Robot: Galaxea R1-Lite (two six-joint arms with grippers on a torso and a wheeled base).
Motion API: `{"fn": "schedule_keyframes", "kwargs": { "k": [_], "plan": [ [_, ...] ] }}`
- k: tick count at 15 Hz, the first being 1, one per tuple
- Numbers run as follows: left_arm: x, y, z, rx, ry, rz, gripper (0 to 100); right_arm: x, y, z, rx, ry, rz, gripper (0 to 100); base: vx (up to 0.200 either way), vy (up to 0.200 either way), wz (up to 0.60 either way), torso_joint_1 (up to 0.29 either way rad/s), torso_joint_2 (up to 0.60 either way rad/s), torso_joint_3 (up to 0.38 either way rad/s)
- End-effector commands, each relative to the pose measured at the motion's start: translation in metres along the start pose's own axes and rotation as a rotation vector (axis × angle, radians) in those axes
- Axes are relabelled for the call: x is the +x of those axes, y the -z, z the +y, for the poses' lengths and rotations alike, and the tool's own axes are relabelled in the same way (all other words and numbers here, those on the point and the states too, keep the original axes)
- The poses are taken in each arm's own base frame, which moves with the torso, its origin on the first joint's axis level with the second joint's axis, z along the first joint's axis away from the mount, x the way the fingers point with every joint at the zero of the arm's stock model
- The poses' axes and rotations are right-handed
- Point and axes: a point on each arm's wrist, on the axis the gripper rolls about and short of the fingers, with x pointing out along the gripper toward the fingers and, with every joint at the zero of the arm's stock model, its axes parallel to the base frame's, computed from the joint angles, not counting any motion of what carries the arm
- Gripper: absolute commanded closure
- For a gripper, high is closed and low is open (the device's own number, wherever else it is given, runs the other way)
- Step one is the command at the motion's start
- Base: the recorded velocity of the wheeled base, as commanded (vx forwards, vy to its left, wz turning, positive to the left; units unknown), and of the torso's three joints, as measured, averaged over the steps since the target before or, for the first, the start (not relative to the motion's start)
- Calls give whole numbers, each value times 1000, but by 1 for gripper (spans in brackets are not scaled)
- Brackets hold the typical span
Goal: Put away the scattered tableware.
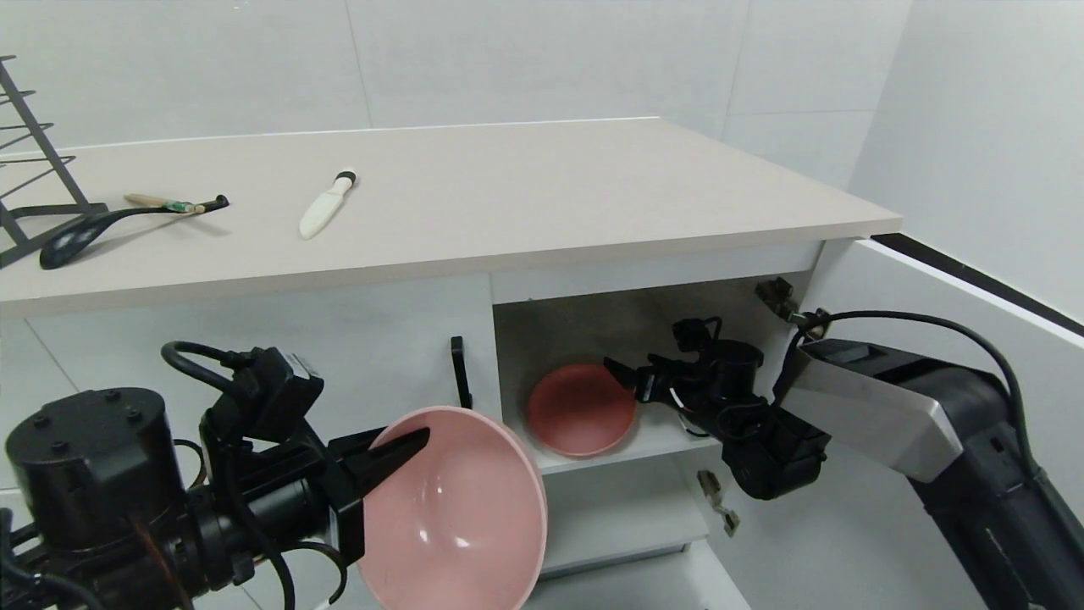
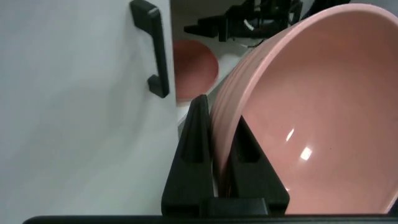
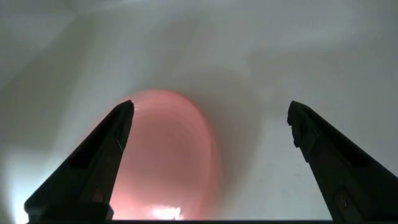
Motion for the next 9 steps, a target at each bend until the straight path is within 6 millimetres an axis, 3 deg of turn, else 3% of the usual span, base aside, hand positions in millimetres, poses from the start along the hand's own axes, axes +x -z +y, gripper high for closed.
{"fn": "schedule_keyframes", "kwargs": {
  "k": [1,2,4,9],
  "plan": [
    [4,0,-3,12,19,4,100,-34,-24,25,-57,-34,-18,0,0,0,0,0,0,0],
    [5,-1,-4,30,-1,5,100,-65,-24,48,-102,-67,-9,0,0,0,0,0,0,0],
    [9,1,-7,56,-37,21,100,-101,-22,67,-165,-91,33,0,0,0,0,0,0,0],
    [28,-4,-22,81,-135,22,100,-172,-52,113,-222,-129,16,0,0,0,0,0,0,0]
  ]
}}
